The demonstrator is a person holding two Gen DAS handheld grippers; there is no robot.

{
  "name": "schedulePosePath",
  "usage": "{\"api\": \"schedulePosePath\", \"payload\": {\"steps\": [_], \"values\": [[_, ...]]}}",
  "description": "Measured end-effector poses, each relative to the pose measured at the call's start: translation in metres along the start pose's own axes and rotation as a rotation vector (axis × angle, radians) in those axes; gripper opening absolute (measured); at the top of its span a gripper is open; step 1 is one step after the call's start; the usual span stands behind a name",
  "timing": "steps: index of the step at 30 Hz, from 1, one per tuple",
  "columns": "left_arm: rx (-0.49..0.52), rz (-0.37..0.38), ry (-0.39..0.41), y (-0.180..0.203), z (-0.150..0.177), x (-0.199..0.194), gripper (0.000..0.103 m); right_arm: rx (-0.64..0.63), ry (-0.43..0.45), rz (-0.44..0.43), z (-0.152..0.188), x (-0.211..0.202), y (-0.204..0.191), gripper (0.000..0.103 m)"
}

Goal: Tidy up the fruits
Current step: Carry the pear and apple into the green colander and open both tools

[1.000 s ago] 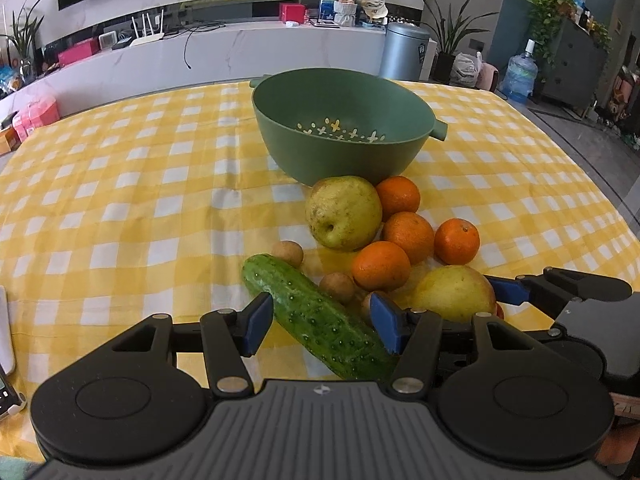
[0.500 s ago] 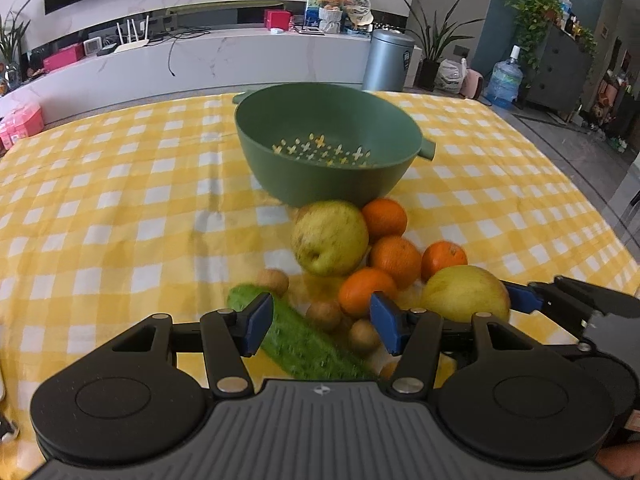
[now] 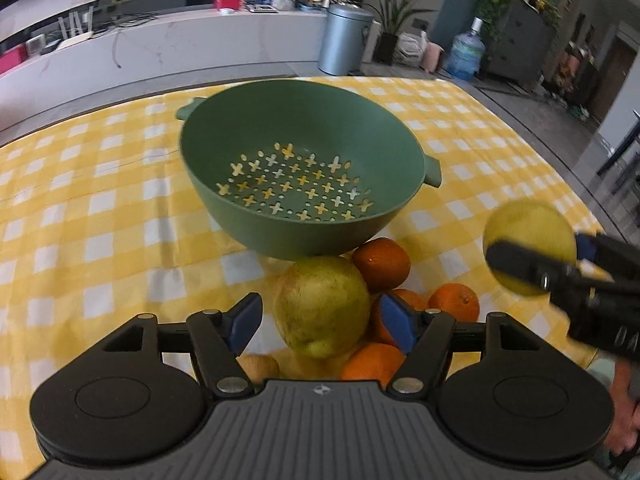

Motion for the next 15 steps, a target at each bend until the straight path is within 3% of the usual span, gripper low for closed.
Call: {"api": "schedulePosePath", "payload": {"steps": [10,15], "values": [[-0.031,0.066,-0.021,-0.006,0.008,0.024,0.078,0.049,-0.024,-0.029,-0.012,0.029,0.010,0.063],[-0.051,0.086,-0.015,-0.007,0.009,0.024,0.074,0.044,0.011,-0.059,-0.022,0.028,0.005,0.063]]}}
Point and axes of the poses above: each gripper's, at about its wrist camera, not at the fingertips, and x roughly the way its jaws point, y to its right, z to its underside, the point moved 8 cm from there along x, roughly the way its jaws point, and after that the axes turned 5 degrees about x, right-handed, at the moved point
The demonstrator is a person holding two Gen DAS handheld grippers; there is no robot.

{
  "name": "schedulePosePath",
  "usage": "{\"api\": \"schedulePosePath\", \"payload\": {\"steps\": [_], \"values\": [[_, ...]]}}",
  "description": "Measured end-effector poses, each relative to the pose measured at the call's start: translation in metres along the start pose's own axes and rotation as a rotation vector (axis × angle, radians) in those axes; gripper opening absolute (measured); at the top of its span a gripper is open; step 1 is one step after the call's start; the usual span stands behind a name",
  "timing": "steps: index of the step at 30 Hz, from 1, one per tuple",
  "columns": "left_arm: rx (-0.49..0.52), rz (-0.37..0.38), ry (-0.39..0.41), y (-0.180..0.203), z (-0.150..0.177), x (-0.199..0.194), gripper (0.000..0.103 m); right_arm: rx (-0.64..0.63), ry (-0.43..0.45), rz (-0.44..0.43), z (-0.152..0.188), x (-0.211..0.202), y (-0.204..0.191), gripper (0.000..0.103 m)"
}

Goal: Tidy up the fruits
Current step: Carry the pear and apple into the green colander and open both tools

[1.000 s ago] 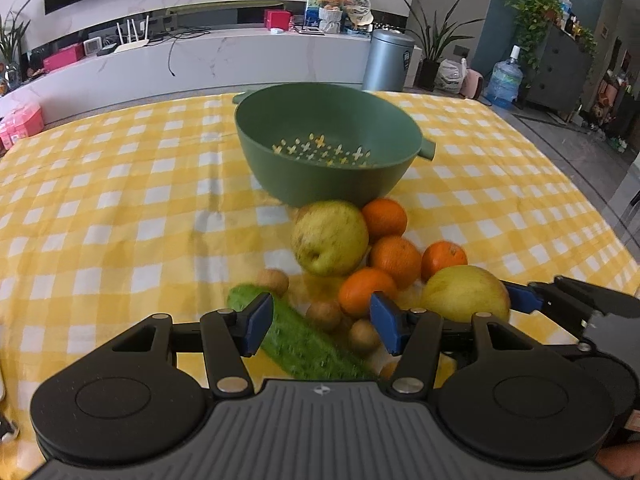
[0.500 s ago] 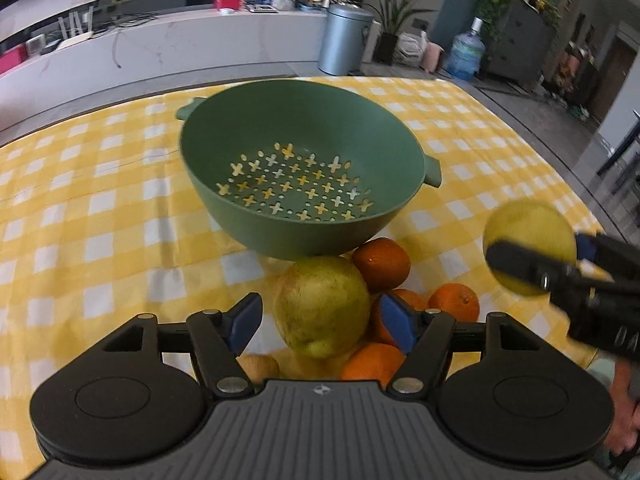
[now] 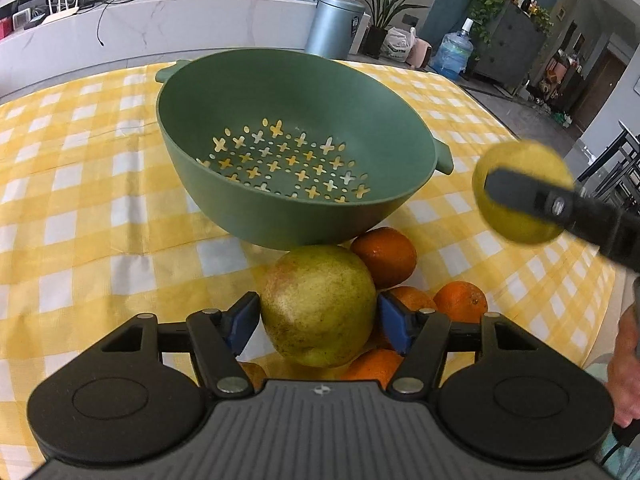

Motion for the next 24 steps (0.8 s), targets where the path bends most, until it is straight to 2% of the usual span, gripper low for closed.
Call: {"api": "schedulePosePath", "payload": {"steps": [4,9,16,19,24], "values": [[-0.011,-0.007,0.007,0.000,0.001,-0.003,0.073,-0.025,0.052,-0.024,-0.019,-0.001,-0.012,0.063],[-0.039,0.003,0.067,-0.001,-0.005,-0.027,0.073,-0.064,0.071,-0.053,-0.038,0.010,-0.026,0.063],[-0.100,0.032,0.201,-0.011,-0.022,-0.076,0.073,-0.075,0.034,-0.063,-0.053,0.040,-0.033,0.063],[-0.119,0.006,0.261,-0.017,-0.043,-0.087,0.073,-0.102,0.001,-0.079,-0.056,0.057,-0.037,0.063],[-0.084,-0.064,0.254,-0.022,-0.079,-0.075,0.073,-0.167,-0.063,-0.064,-0.049,0.083,-0.038,0.063]]}}
Point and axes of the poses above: each gripper's, at about its wrist camera, not at the fingertips, and x roughly the way its jaws point, y to its right, z to its underside, the point moved 8 cm from there along x, roughly the way its jaws point, and after that the axes turned 5 degrees about x, right-handed, at the moved point
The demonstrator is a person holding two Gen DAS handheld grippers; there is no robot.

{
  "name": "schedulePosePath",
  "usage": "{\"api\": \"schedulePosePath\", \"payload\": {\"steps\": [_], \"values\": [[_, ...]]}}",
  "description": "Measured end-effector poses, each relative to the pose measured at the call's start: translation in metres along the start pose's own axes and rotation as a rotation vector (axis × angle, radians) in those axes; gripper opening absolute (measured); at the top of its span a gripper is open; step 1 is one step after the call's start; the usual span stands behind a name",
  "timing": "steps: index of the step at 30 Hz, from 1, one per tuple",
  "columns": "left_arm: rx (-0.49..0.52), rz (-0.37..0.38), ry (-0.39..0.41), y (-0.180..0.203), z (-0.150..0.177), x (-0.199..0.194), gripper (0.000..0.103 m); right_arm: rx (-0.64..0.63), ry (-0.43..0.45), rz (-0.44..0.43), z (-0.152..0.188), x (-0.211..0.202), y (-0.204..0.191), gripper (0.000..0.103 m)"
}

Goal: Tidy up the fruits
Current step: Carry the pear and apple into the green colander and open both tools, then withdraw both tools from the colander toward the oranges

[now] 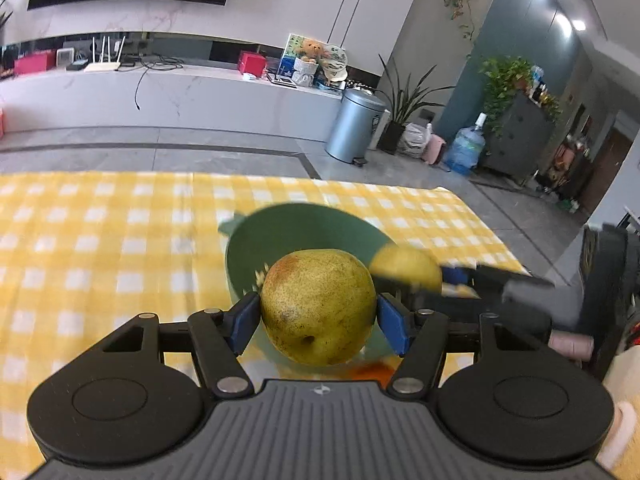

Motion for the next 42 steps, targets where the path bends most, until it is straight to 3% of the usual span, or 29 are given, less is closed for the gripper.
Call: {"api": "schedulePosePath", "payload": {"steps": [7,15,23,35,38,40,42], "values": [[0.088,-0.021,-0.075,0.006,-0.021,0.052,0.073,-0.166,-0.159,-0.003,0.010,0.030,-0.003,0.063],[0.171,-0.043,-0.147,0.008,-0.008,0.080,0.073,-0.307,-0.420,-0.077,0.004,0.063,-0.003,0.063],[0.207,-0.036,-0.204,0.002,0.008,0.092,0.073,-0.419,-0.592,-0.107,0.023,0.084,-0.014,0.063],[0.252,-0.072,-0.226,-0.003,0.012,0.093,0.073,-0.414,-0.700,-0.121,0.028,0.081,-0.013,0.063],[0.250,-0.064,-0.223,-0.003,0.012,0.093,0.073,-0.415,-0.710,-0.118,0.026,0.079,-0.012,0.070],[0.248,-0.064,-0.221,-0.004,0.012,0.093,0.073,-0.424,-0.698,-0.109,0.021,0.075,-0.011,0.081],[0.252,-0.064,-0.218,-0.003,0.011,0.093,0.073,-0.418,-0.690,-0.114,0.018,0.072,-0.011,0.081]]}}
Point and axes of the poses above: each gripper's, at about its wrist camera, not at the fingertips, and x roughly the way its jaws point, y to its right, z to its underside, the point moved 8 cm from there along x, roughly the way its jaws point, and after that the axes turned 5 degrees about x, right-handed, at the moved point
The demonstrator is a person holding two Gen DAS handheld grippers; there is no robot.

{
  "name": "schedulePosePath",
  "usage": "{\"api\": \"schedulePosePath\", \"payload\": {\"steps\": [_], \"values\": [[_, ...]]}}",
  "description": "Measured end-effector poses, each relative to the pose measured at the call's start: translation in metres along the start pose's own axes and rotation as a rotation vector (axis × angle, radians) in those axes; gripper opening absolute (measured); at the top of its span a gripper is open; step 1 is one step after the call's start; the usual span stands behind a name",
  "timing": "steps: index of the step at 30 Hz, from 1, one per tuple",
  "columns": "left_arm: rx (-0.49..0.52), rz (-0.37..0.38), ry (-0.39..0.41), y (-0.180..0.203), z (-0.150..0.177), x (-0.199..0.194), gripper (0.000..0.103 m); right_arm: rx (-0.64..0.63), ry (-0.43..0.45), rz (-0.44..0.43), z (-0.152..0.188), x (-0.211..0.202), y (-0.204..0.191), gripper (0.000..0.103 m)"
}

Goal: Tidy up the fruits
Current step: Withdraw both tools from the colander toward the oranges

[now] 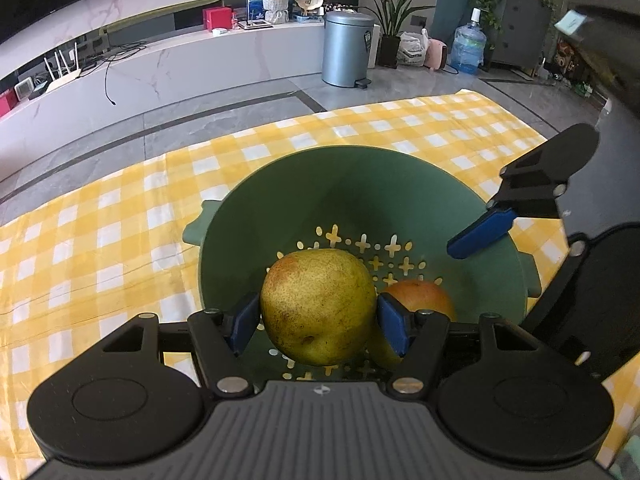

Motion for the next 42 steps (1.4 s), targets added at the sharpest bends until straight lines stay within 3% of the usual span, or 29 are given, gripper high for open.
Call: {"api": "schedulePosePath", "payload": {"steps": [4,10,17,25,35,42], "values": [[0.010,-0.003,0.002,0.001,0.000,0.000,0.073,0.001,0.049,0.012,0.004,-0.013,-0.004,0.085],[0.029,-0.025,0.008,0.003,0.001,0.000,0.074,0.089,0.192,0.082,0.016,-0.032,-0.002,0.086],[0.045,-0.040,0.014,0.006,0.004,-0.002,0.077,0.158,0.338,0.200,0.027,-0.049,-0.005,0.086],[0.104,-0.108,0.143,0.013,-0.007,-0.029,0.081,0.318,0.503,0.292,0.049,-0.067,-0.004,0.089],[0.099,-0.074,0.165,0.030,0.007,-0.059,0.081,0.470,0.634,0.290,0.098,-0.086,-0.019,0.090],[0.105,-0.041,0.120,0.046,0.025,-0.078,0.081,0.479,0.651,0.276,0.120,-0.084,-0.032,0.090]]}}
Point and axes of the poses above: each gripper's, at about its wrist camera, not at the fingertips, and x roughly the way its jaws point, y to its right, z to its underside, the point moved 8 cm from there along x, roughly the way its jaws point, and after that the axes turned 5 degrees about x, right-handed, at the moved point
